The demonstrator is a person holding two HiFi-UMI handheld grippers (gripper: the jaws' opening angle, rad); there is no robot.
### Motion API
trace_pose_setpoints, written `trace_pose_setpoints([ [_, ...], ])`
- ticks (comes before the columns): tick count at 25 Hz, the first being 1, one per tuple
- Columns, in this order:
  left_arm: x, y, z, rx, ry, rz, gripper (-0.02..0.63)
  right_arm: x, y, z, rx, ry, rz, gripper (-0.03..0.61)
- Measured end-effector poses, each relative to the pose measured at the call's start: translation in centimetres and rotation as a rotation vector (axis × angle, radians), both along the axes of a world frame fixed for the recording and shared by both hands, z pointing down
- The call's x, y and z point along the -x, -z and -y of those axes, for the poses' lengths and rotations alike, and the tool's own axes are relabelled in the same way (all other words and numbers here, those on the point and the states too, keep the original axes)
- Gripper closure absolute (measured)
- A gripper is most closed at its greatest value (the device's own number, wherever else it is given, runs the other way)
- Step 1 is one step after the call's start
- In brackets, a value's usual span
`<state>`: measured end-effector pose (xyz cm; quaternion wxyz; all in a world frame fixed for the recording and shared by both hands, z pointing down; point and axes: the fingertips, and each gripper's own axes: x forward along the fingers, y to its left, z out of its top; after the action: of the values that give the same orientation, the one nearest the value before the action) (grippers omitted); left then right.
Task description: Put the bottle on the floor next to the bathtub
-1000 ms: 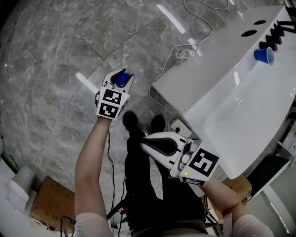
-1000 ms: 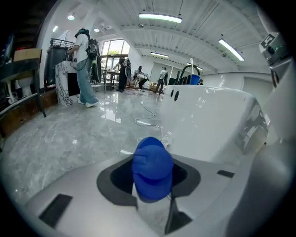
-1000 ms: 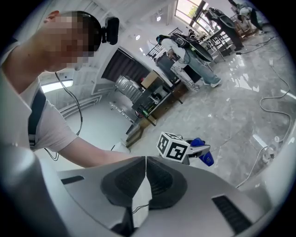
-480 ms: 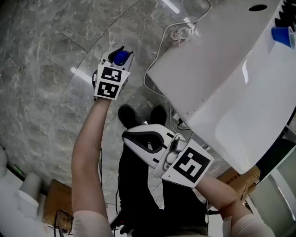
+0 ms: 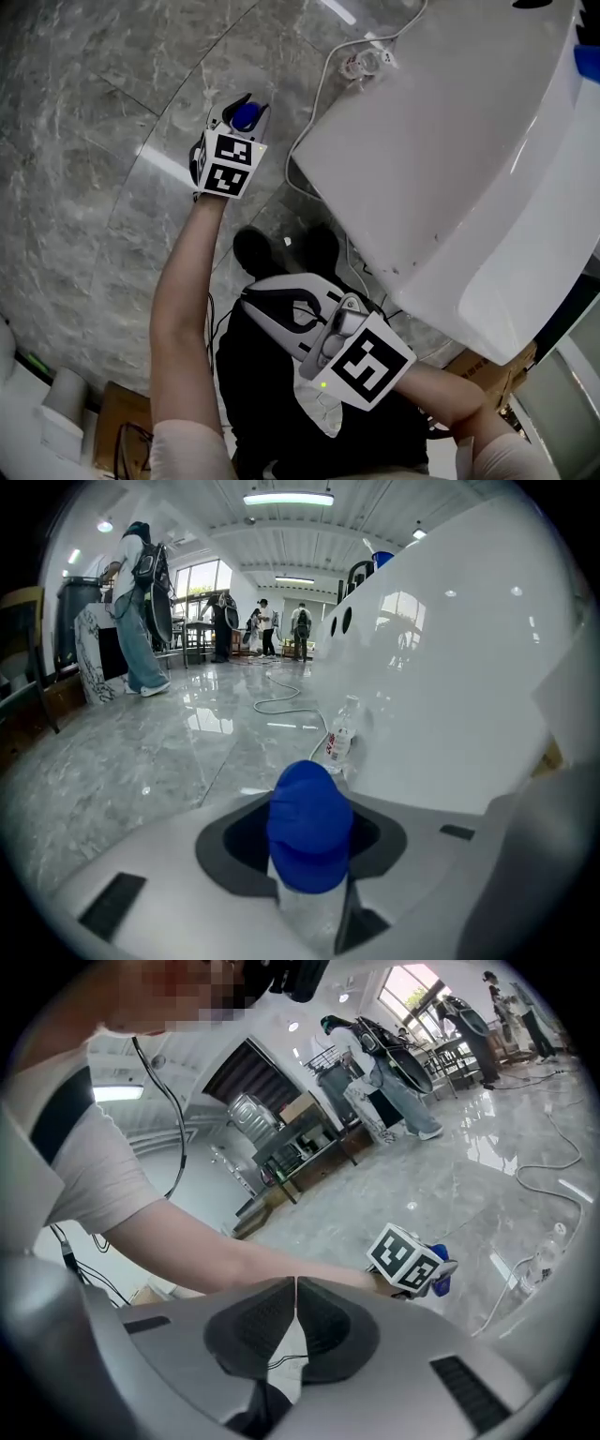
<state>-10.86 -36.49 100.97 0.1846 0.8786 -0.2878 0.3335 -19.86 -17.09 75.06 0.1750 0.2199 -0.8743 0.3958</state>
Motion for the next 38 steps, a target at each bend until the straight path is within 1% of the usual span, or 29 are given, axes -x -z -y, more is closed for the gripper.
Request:
trace_pose_setpoints([
  [4,-0.2,-2.1,0.1,-0.023,0.001,-0.001,0.422,0.3,-1.7,-0.6,0.007,0.010,0.001,0.549],
  [8,-0.3,-4.0,-0.6,-0.027,0.000,0.011,0.422,-0.1,-3.1,-1.4,0.029,0.005,-0.013,0.549],
  [11,-0.2,-5.2,-1.3,-0.028,0.000,0.017,0.422,0.0,-3.5,-2.0,0.048,-0.001,0.009,0.549],
  [17,0.3,-7.9,-1.9,-0.047,-0.017,0.073,0.422,-0.2,-4.9,-3.1,0.069,0.014,0.007,0.549],
  [21,0.4,-8.3,-2.2,-0.050,-0.010,0.068,0.422,-0.6,-4.9,-2.9,0.084,0.014,0.025,0.549],
  [25,0.1,-8.3,-1.7,-0.047,-0.022,0.061,0.420,-0.6,-5.2,-2.9,0.092,0.025,0.033,0.549],
  [26,0.0,-8.4,-1.8,-0.037,-0.025,0.057,0.402,-0.5,-5.2,-3.1,0.093,0.032,0.033,0.549],
  [28,0.0,-8.6,-2.1,0.000,-0.036,0.048,0.320,-0.2,-5.2,-3.4,0.092,0.041,0.037,0.549],
  [29,-0.1,-8.6,-2.3,0.017,-0.045,0.047,0.301,-0.1,-5.0,-3.4,0.091,0.041,0.040,0.549],
  [34,0.2,-7.9,-3.3,0.044,-0.063,0.057,0.276,-0.1,-4.3,-3.4,0.088,0.040,0.033,0.549],
  [38,1.1,-6.4,-3.4,0.050,-0.046,0.064,0.275,-0.2,-3.3,-3.5,0.089,0.032,0.031,0.549],
])
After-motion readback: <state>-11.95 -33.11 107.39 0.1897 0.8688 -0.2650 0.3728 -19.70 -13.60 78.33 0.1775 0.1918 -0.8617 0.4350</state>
